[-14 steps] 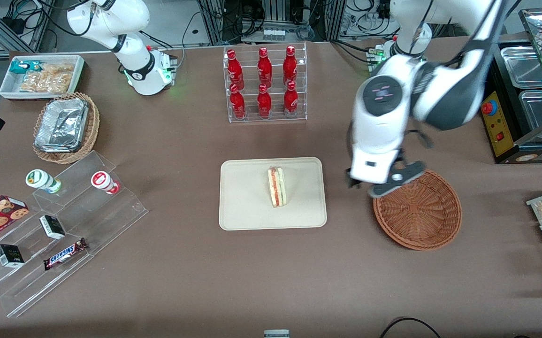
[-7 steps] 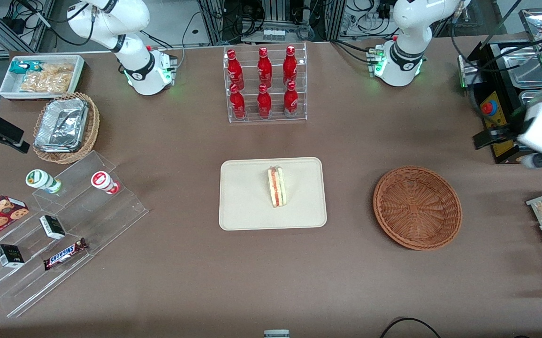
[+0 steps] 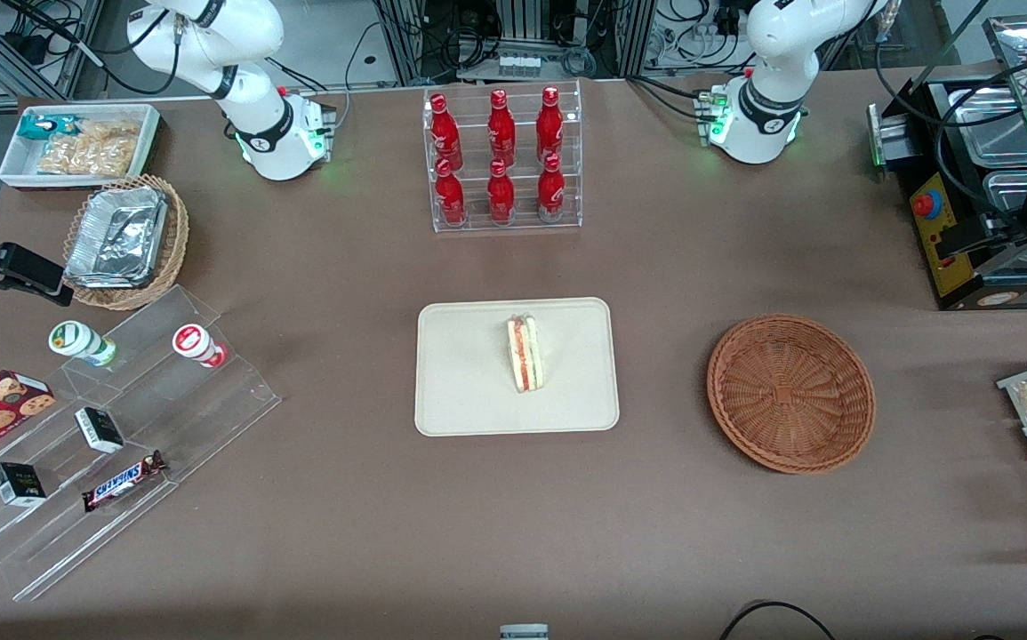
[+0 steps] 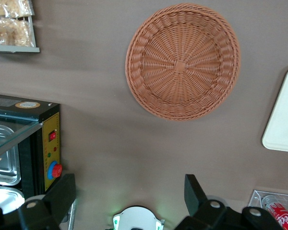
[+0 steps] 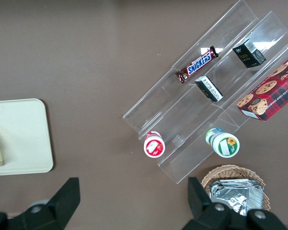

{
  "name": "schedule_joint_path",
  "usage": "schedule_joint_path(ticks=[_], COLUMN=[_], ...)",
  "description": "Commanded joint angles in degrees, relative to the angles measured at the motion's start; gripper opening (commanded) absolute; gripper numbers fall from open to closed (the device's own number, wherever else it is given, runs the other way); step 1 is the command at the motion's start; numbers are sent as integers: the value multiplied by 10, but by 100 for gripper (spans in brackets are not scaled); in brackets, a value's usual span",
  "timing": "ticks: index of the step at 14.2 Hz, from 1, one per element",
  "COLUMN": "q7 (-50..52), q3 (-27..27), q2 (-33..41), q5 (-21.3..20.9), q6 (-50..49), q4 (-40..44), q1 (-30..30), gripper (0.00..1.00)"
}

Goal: Place sandwich from basket to tray

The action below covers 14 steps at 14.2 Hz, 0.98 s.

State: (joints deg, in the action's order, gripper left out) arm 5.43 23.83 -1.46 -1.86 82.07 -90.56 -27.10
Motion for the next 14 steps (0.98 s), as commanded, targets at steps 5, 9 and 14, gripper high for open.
schedule_joint_path(ticks=[5, 9, 14], q7=[-11, -7, -11], q3=[-108, -106, -106], q2=[30, 22, 16], q5=[11, 11, 4], q6=[-15, -38, 32], q4=[0, 13, 0], q1=[145, 152, 157], gripper=[100, 100, 100])
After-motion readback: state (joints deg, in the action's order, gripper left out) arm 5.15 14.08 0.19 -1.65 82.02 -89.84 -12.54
